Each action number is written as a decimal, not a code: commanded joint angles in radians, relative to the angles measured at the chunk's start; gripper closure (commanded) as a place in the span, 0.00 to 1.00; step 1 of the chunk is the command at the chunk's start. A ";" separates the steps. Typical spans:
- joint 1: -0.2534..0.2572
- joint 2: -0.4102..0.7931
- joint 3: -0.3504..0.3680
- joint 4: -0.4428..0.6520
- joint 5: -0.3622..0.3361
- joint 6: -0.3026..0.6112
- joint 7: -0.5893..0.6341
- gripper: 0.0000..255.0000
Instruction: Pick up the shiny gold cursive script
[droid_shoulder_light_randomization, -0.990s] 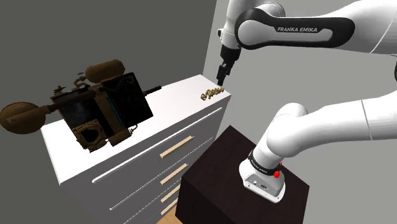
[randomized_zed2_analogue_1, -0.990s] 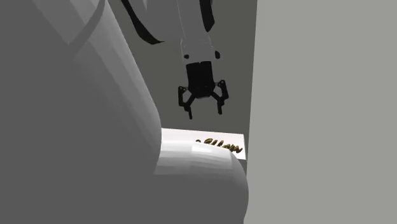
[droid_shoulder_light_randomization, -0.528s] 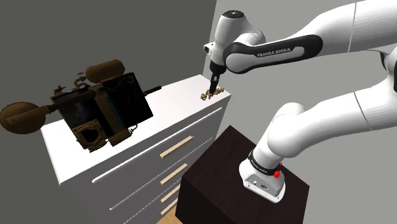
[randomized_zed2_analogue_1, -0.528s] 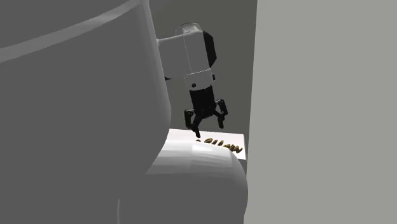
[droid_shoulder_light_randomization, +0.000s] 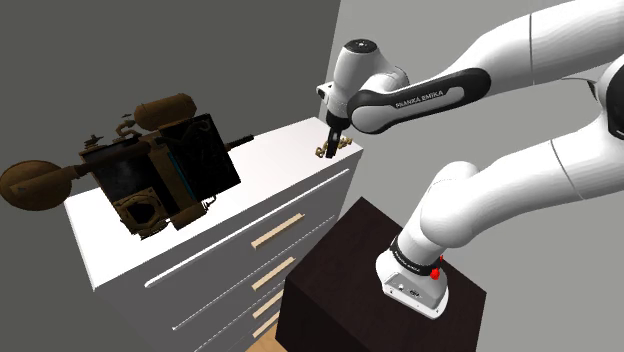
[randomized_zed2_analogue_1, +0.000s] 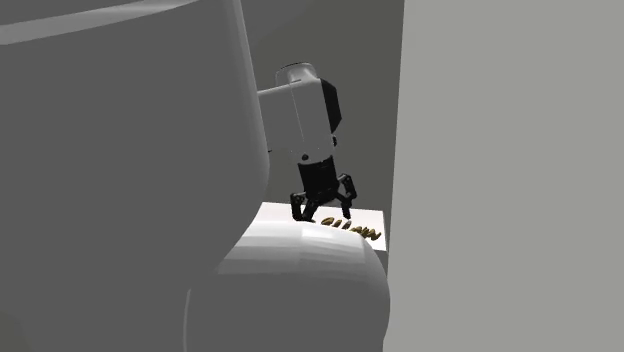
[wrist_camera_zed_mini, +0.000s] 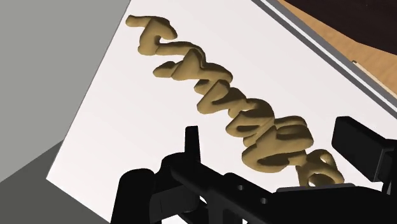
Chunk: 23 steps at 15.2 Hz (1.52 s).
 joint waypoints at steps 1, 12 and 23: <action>-0.001 0.003 0.000 -0.007 -0.003 0.010 0.003 0.00; 0.001 -0.007 0.001 0.002 0.002 -0.007 -0.002 1.00; 0.020 -0.080 0.015 0.105 0.046 -0.181 -0.045 1.00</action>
